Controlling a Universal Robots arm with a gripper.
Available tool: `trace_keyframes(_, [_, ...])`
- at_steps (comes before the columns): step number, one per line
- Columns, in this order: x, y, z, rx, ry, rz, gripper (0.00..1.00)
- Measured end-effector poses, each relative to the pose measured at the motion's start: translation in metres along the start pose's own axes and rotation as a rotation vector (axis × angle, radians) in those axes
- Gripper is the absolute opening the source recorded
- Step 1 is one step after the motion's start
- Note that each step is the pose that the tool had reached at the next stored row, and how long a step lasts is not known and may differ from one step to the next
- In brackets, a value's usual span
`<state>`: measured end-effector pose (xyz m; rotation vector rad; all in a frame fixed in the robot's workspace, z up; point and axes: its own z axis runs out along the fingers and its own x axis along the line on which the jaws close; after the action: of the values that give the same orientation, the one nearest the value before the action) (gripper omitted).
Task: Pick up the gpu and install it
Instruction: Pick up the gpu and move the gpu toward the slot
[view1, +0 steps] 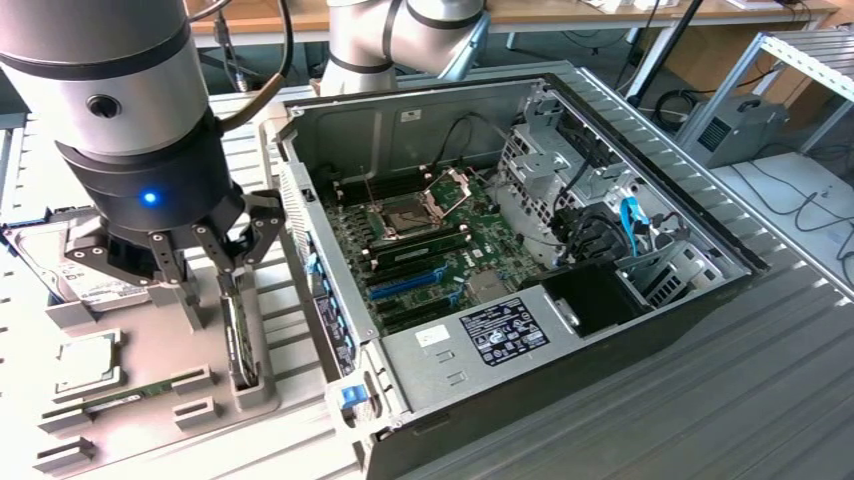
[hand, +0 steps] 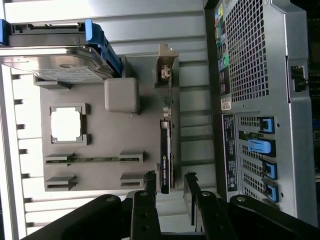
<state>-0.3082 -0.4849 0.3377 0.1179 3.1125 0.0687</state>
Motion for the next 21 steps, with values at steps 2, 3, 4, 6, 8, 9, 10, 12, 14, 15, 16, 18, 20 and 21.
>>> trace_keyframes(2, [0.0000, 0.0000, 0.0005, -0.0001, 0.0000, 0.000, 0.36])
trace_keyframes(3, [0.0000, 0.0000, 0.0007, -0.0001, 0.0000, 0.000, 0.36])
trace_keyframes(4, [0.0000, 0.0000, 0.0009, 0.0000, 0.0000, 0.000, 0.36])
trace_keyframes(6, [0.0001, -0.0001, 0.0017, 0.0000, 0.0000, 0.000, 0.36])
trace_keyframes(8, [0.0000, -0.0001, 0.0024, -0.0001, 0.0000, 0.000, 0.36])
trace_keyframes(9, [0.0001, -0.0001, 0.0027, 0.0000, 0.0000, 0.000, 0.36])
trace_keyframes(10, [0.0001, -0.0001, 0.0029, 0.0000, 0.0000, 0.000, 0.36])
trace_keyframes(12, [0.0001, -0.0001, 0.0034, -0.0001, 0.0000, 0.000, 0.36])
trace_keyframes(14, [0.0001, -0.0002, 0.0039, -0.0001, -0.0001, 0.000, 0.36])
trace_keyframes(15, [0.0001, -0.0002, 0.0042, -0.0001, -0.0001, 0.000, 0.36])
trace_keyframes(16, [0.0001, -0.0002, 0.0044, -0.0001, -0.0001, 0.000, 0.36])
trace_keyframes(18, [0.0001, -0.0002, 0.0051, 0.0000, 0.0000, 0.000, 0.36])
trace_keyframes(20, [0.0001, -0.0003, 0.0057, 0.0000, 0.0000, 0.000, 0.36])
trace_keyframes(21, [0.0001, -0.0003, 0.0061, -0.0001, -0.0001, 0.000, 0.36])
